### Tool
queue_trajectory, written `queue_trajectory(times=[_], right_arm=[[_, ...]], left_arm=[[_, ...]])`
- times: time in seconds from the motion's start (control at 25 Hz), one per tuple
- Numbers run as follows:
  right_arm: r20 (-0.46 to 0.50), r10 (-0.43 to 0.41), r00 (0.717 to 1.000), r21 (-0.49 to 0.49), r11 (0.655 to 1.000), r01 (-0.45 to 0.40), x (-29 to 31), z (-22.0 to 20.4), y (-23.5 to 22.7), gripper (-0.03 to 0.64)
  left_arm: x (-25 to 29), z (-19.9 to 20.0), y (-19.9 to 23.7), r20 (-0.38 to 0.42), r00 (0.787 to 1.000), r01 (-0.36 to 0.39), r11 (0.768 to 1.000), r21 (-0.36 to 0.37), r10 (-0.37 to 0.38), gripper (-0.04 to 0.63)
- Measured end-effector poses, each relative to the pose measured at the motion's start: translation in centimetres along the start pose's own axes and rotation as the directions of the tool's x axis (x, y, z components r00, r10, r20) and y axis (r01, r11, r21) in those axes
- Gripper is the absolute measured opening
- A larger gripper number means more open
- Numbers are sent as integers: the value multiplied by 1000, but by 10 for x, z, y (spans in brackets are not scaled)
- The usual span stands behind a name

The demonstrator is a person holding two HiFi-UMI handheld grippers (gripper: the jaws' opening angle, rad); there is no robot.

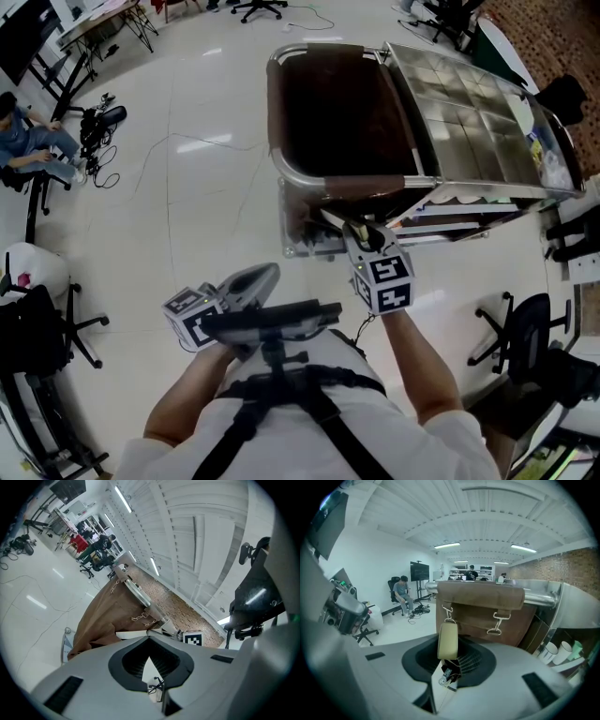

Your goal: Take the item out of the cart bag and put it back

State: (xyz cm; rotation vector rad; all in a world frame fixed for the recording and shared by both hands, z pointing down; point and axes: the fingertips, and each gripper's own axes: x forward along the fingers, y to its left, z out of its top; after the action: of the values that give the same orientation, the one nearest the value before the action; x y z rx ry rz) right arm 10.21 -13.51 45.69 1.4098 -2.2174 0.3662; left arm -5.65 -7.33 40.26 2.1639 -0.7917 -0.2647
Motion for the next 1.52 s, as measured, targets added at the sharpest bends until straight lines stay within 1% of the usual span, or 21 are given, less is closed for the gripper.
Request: queue_trajectory(times=[0.48, 0.76, 0.92, 1.12, 1.24, 1.52], right_arm=[[25, 28, 999, 3, 1000, -28, -26, 12, 7, 75], [33, 29, 999, 4, 1000, -30, -40, 16, 10, 75], [45, 23, 999, 8, 1000, -23, -46, 20, 10, 75], [53, 19, 998, 7, 1000, -19, -53, 24, 10, 75], [57, 19, 998, 8, 1000, -20, -57, 26, 11, 75], [59, 24, 998, 9, 1000, -25, -65, 28, 13, 75]], left_arm=[[2, 1, -2, 6, 1000, 6, 1000, 5, -6, 0], [2, 0, -6, -6, 1000, 16, 1000, 6, -16, 0], [2, -4, -6, -27, 999, 27, 1000, 6, -27, 0], [3, -3, -7, -28, 999, 31, 999, 15, -31, 0], [4, 0, -8, -16, 999, 28, 1000, 14, -28, 0], [3, -1, -7, -27, 999, 31, 999, 11, -31, 0]])
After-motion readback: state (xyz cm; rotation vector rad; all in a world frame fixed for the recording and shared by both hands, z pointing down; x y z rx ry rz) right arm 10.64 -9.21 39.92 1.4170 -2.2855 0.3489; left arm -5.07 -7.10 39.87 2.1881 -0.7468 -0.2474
